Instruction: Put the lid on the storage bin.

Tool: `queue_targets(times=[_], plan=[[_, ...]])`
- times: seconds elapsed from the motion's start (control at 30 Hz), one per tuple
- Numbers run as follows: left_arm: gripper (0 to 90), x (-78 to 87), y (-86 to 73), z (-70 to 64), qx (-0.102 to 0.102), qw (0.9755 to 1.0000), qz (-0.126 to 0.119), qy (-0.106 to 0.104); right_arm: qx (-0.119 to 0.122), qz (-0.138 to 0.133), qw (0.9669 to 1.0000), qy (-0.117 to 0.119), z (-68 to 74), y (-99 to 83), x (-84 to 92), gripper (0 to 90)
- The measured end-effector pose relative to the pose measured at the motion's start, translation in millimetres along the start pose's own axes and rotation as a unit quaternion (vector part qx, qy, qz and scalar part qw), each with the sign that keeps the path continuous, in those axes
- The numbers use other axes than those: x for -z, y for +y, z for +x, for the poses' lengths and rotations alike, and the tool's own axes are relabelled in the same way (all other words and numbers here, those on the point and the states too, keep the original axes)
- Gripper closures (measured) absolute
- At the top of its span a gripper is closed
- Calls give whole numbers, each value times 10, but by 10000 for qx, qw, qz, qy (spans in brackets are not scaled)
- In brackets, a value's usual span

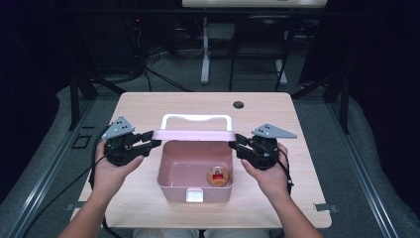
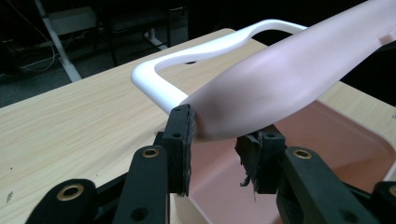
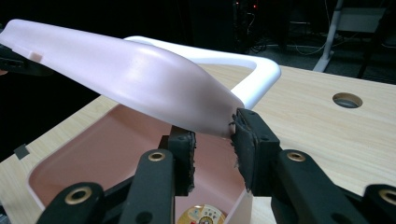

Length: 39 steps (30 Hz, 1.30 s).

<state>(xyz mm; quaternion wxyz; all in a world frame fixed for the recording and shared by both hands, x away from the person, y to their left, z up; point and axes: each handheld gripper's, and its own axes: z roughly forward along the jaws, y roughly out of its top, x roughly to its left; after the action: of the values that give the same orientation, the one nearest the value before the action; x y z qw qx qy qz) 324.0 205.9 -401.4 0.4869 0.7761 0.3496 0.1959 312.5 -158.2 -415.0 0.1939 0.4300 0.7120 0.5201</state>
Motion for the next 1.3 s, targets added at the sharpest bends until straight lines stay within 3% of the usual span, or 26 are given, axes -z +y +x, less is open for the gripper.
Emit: queue_targets(times=[0.87, 1.3], plan=[[630, 83, -273, -140, -128, 9996, 213, -99, 43, 145, 9998, 154, 93, -300, 152, 684], [626, 102, -416, -187, -45, 9996, 259, -136, 0, 207, 9996, 206, 102, -441, 173, 684]])
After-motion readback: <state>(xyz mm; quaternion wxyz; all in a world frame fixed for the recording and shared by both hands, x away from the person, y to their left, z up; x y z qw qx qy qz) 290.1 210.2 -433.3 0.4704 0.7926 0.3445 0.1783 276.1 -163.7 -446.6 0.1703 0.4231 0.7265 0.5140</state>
